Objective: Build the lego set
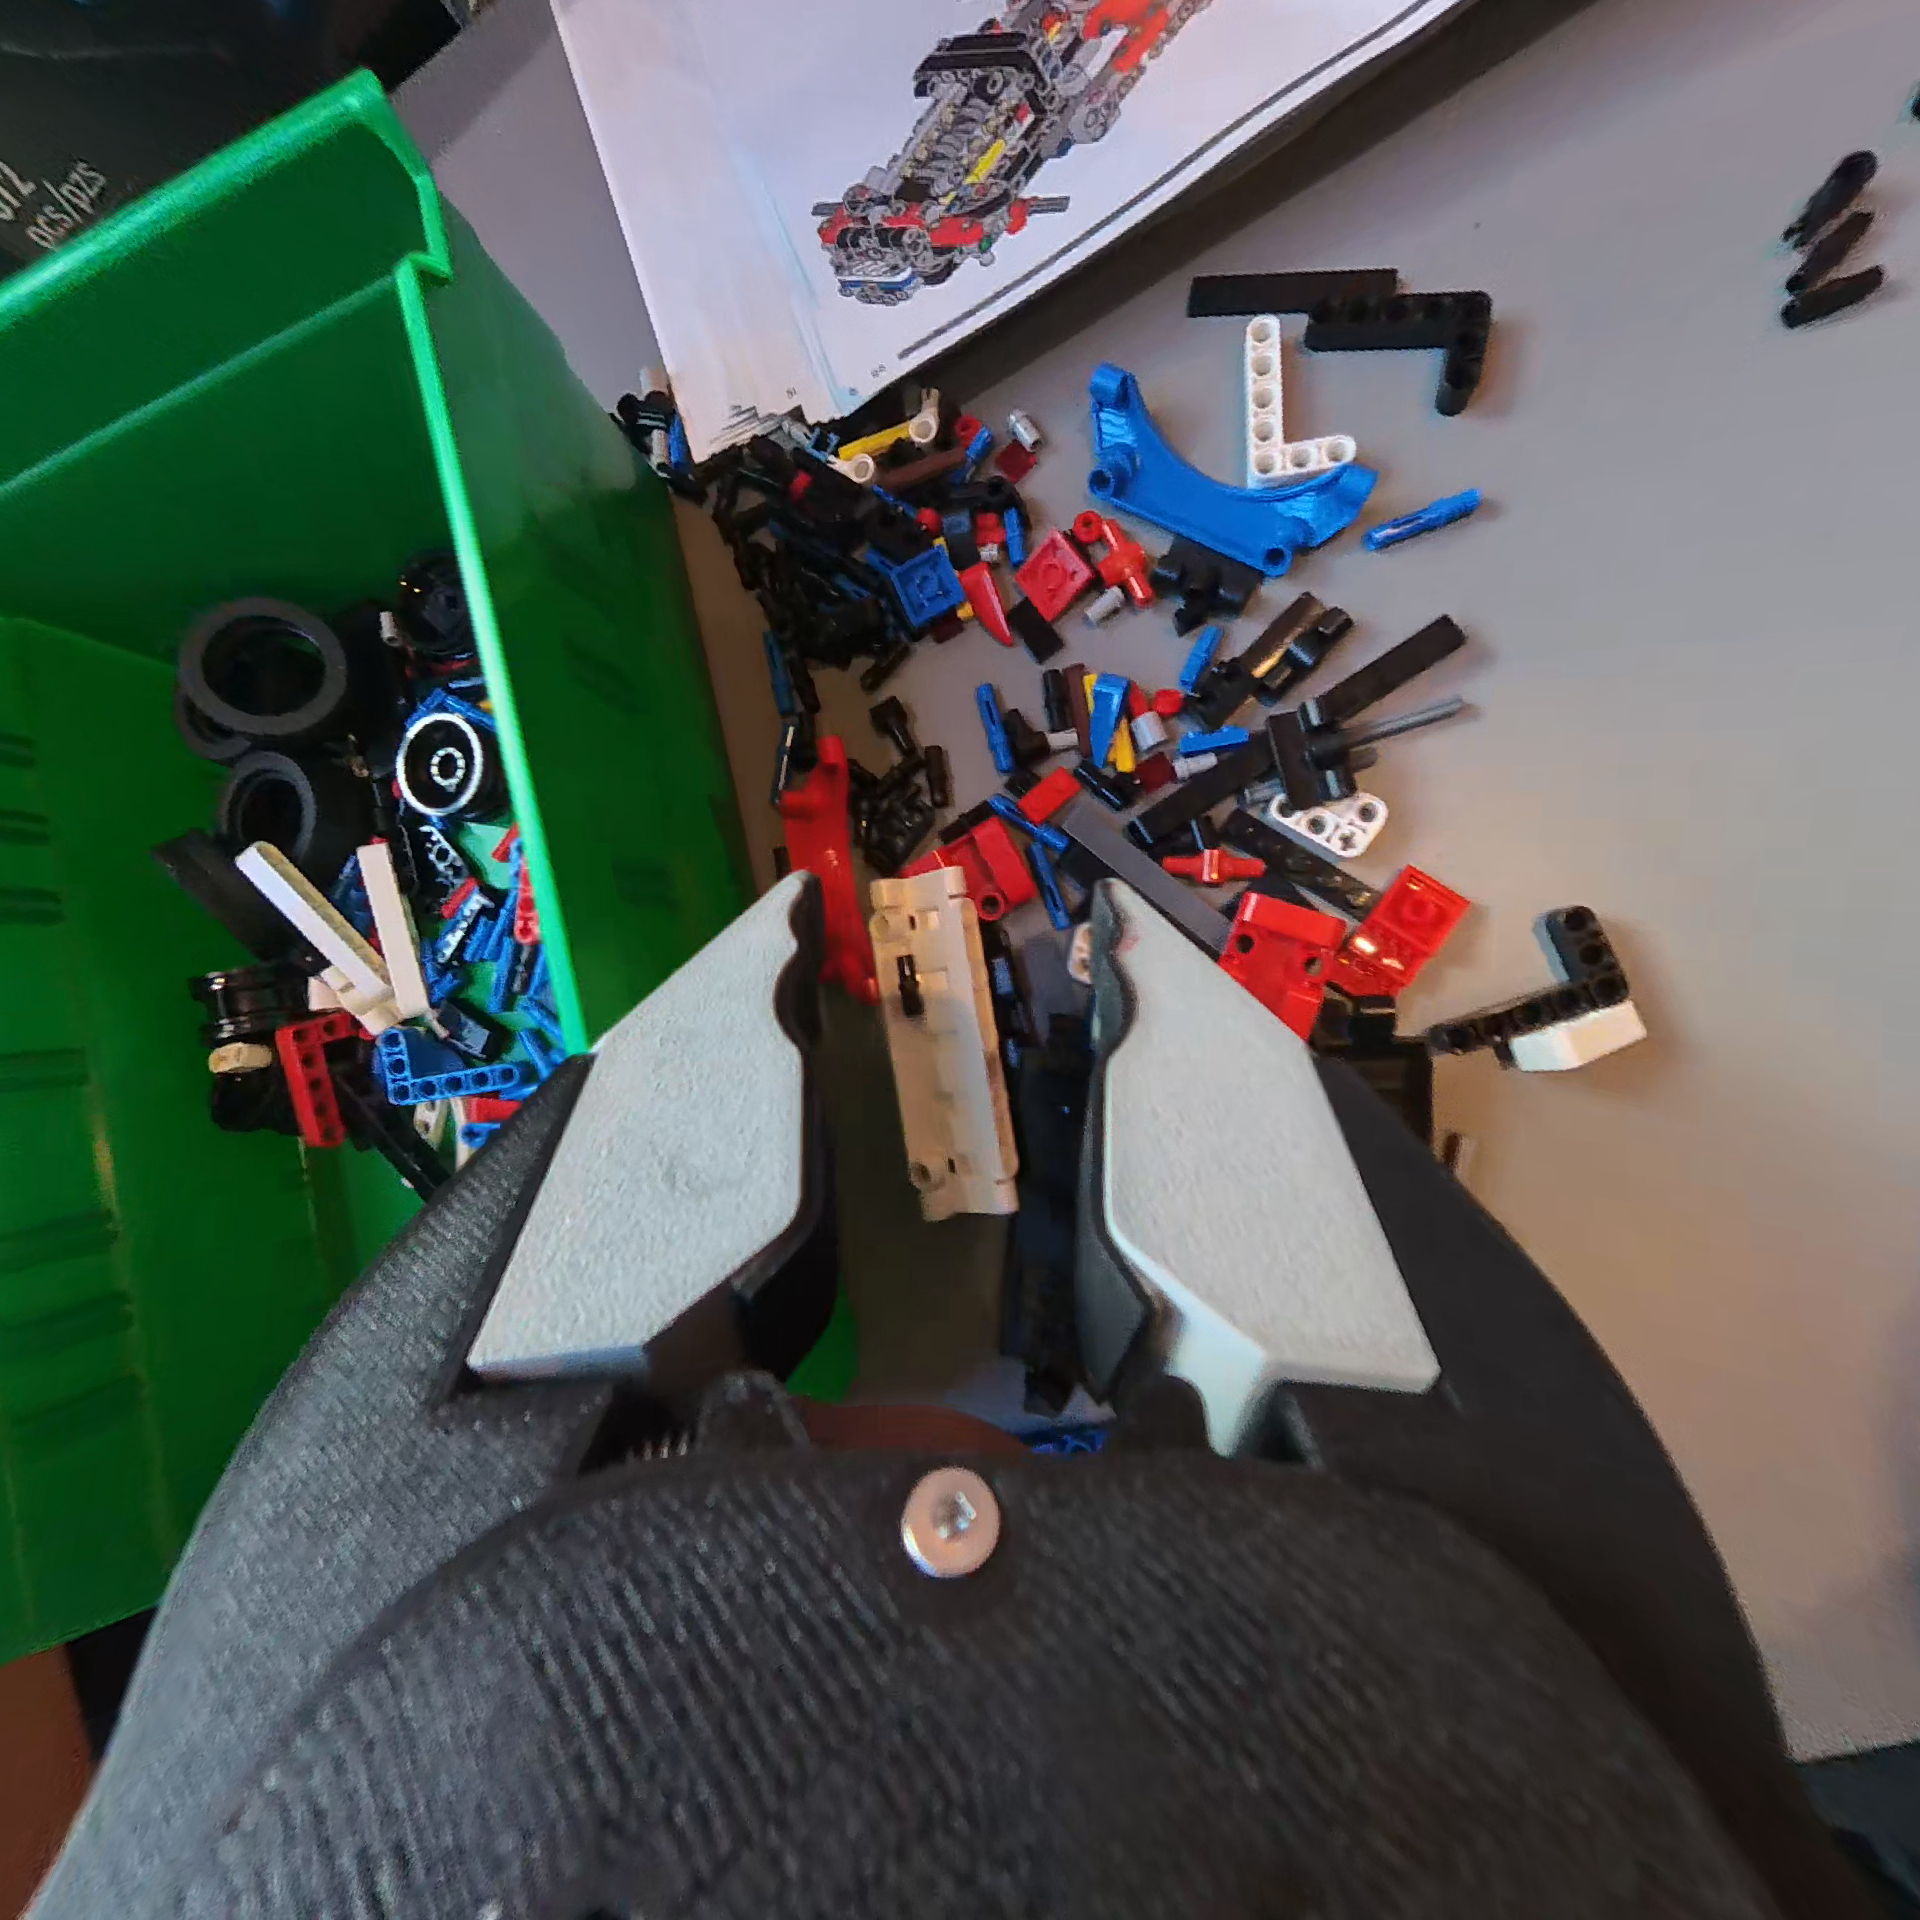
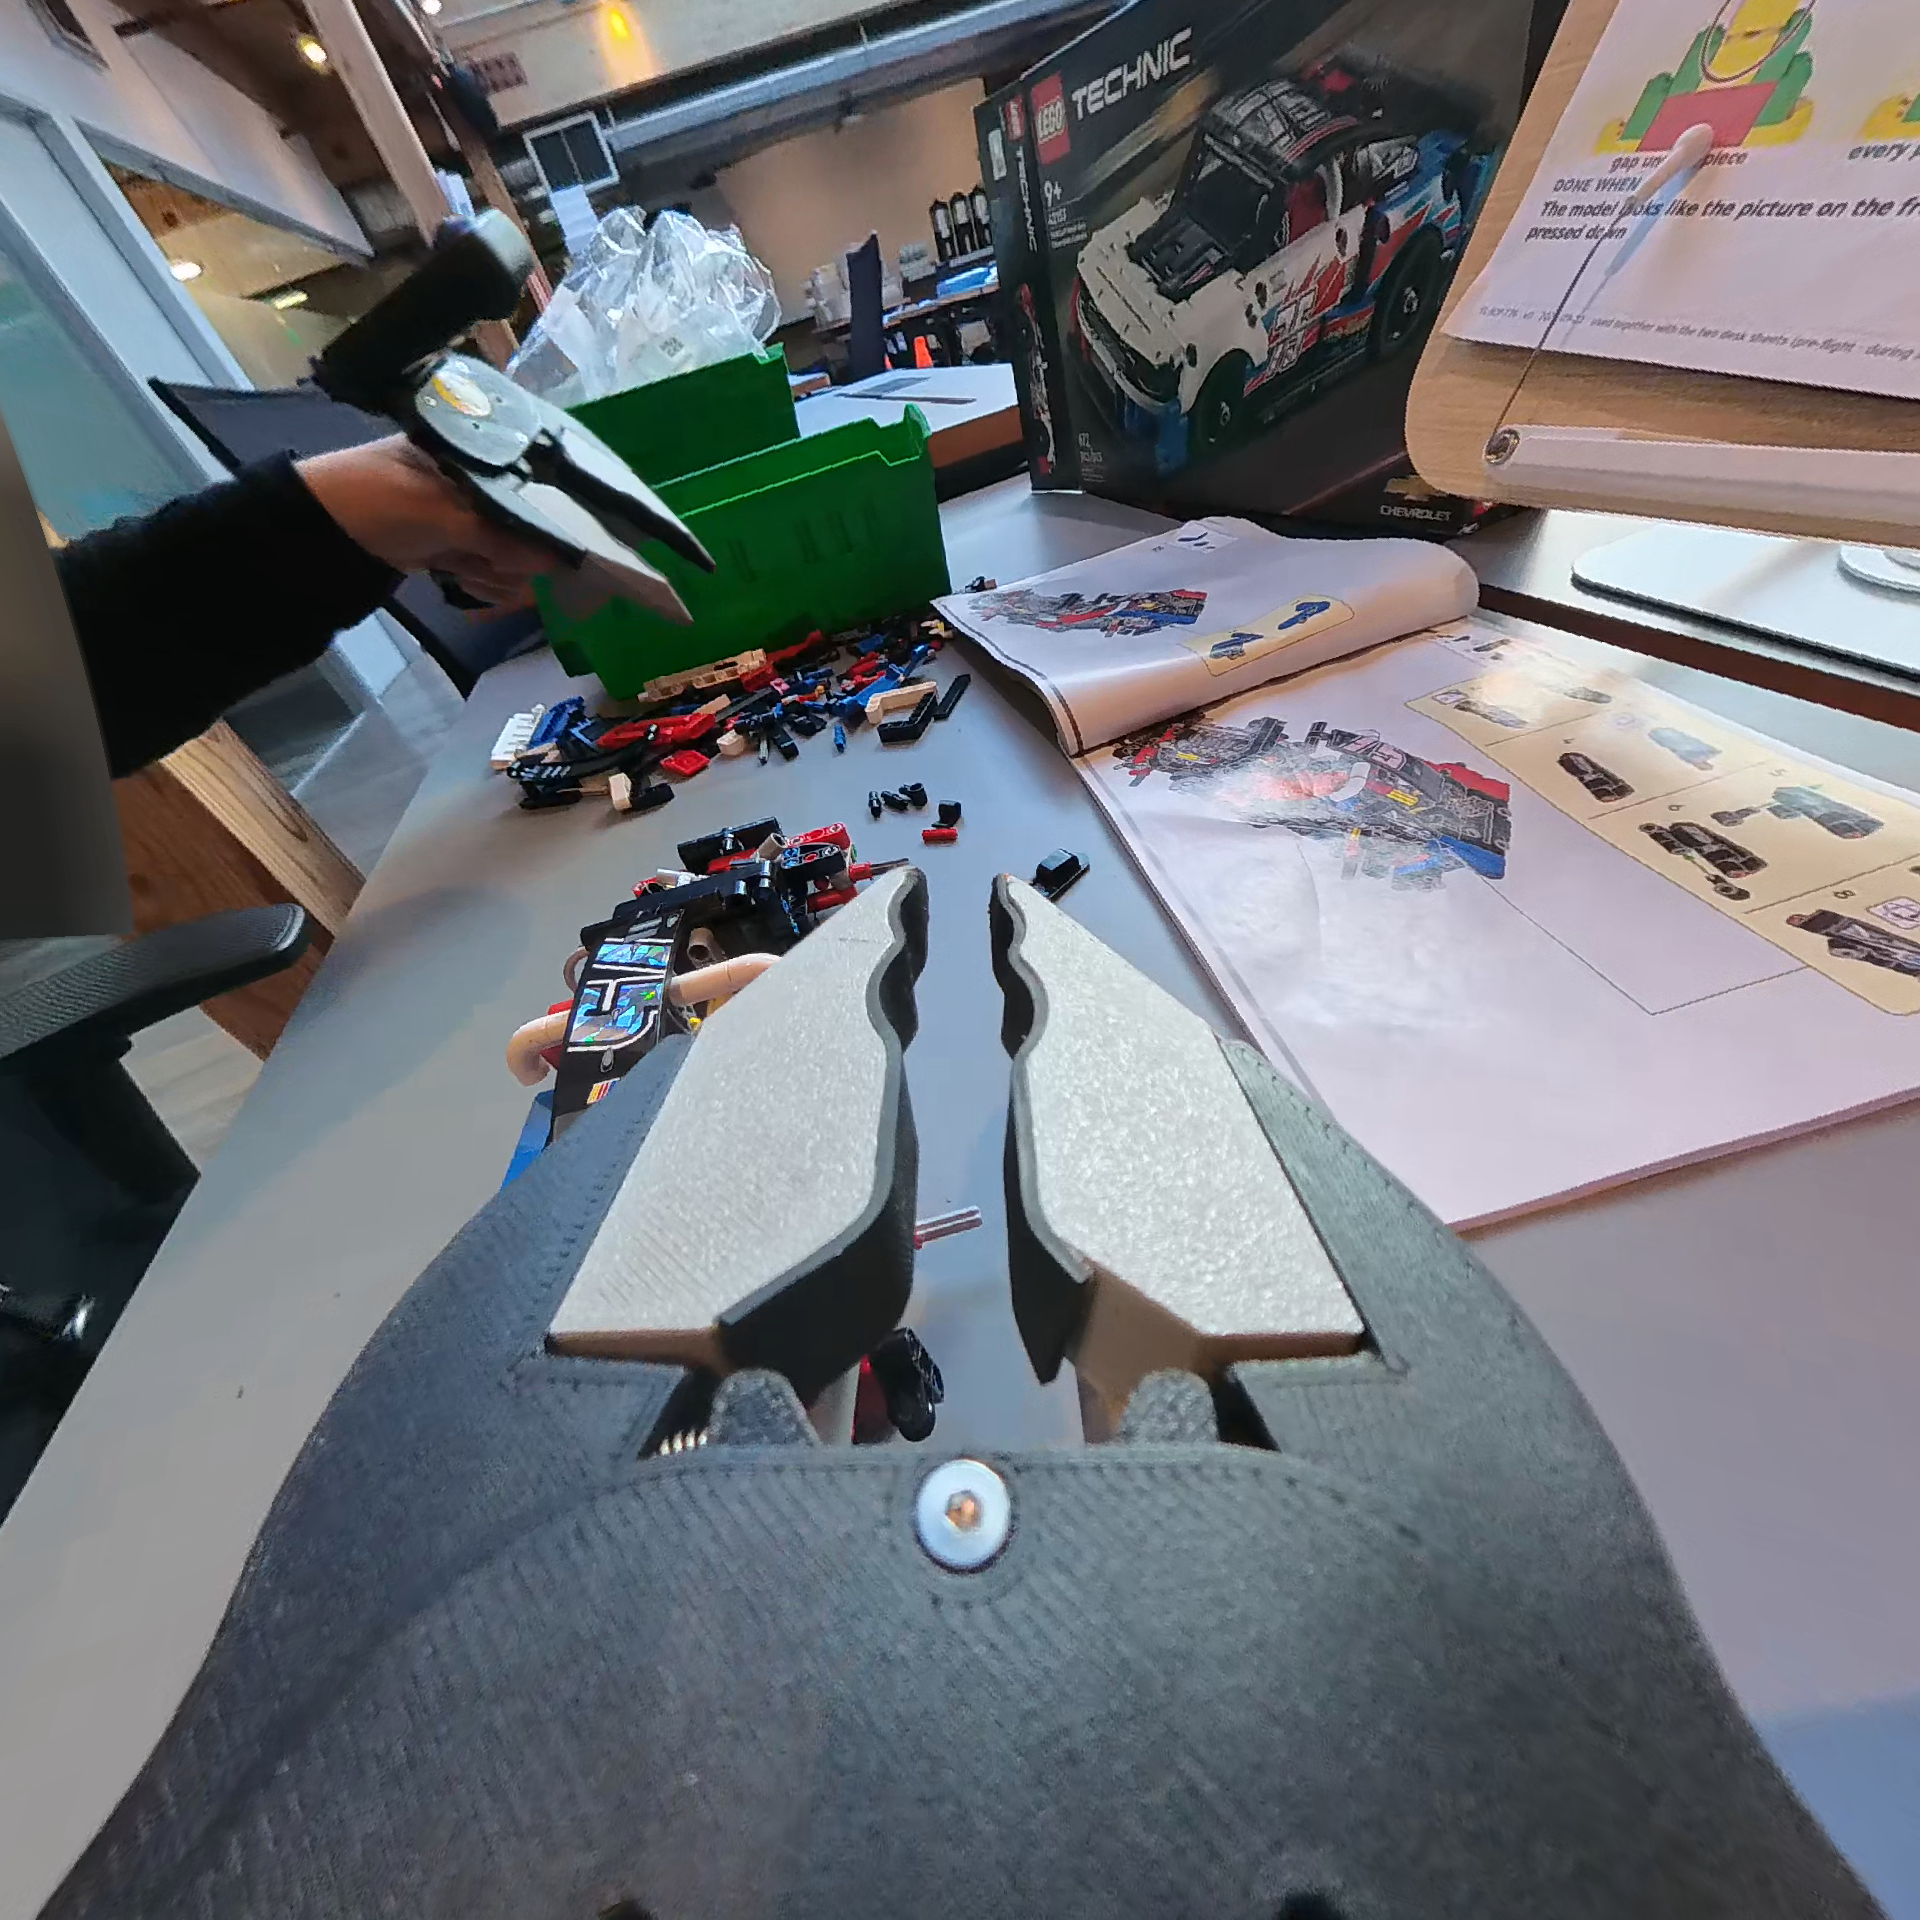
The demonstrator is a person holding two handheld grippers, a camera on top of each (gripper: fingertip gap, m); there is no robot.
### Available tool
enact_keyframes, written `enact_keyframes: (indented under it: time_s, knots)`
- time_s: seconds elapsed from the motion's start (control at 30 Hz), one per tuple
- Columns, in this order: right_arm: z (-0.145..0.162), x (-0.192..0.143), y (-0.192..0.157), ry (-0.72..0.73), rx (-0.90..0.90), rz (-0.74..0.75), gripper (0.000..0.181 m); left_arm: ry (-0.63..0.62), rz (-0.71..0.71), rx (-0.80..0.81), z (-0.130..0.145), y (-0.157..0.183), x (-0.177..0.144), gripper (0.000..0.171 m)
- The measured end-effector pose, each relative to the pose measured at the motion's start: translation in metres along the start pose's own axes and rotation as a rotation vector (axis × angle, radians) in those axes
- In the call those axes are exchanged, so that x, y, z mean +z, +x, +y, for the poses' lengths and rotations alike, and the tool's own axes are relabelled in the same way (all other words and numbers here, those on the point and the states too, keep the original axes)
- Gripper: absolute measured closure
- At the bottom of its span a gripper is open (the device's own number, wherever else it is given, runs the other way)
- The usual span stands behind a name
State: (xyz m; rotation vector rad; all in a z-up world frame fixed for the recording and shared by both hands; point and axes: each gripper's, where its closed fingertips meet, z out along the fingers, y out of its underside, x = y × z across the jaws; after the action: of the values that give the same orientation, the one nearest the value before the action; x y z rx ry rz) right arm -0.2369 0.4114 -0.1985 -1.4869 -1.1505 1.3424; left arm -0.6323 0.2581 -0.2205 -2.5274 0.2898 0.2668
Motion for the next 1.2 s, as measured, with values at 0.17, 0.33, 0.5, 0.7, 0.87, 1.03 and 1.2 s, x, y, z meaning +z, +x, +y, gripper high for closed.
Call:
enact_keyframes:
  time_s: [0.17, 0.33, 0.5, 0.7, 0.87, 1.03, 1.2]
  knots:
    - [-0.002, -0.002, -0.001, 0.014, -0.005, 0.002, 0.172, -0.116, 0.018, 0.038, 0.026, 0.000, -0.016, 0.135]
    - [0.000, 0.000, -0.003, 0.007, -0.006, 0.000, 0.173, -0.249, 0.075, 0.036, 0.080, 0.010, -0.042, 0.142]
    - [-0.002, -0.001, -0.002, 0.018, -0.011, 0.016, 0.173, -0.326, 0.081, 0.051, 0.116, 0.017, -0.045, 0.148]
    - [-0.003, -0.003, 0.000, 0.031, 0.003, 0.025, 0.173, -0.334, 0.137, 0.077, 0.127, 0.037, -0.035, 0.147]
    - [-0.003, -0.003, 0.001, 0.033, 0.002, 0.032, 0.173, -0.388, 0.146, 0.122, 0.131, 0.047, -0.027, 0.159]
    - [-0.003, -0.003, 0.000, 0.026, 0.009, 0.021, 0.173, -0.291, 0.207, 0.113, 0.098, 0.063, -0.039, 0.150]
    - [-0.001, -0.001, -0.001, 0.015, 0.010, 0.009, 0.173, -0.195, 0.129, 0.123, 0.052, 0.050, -0.030, 0.146]
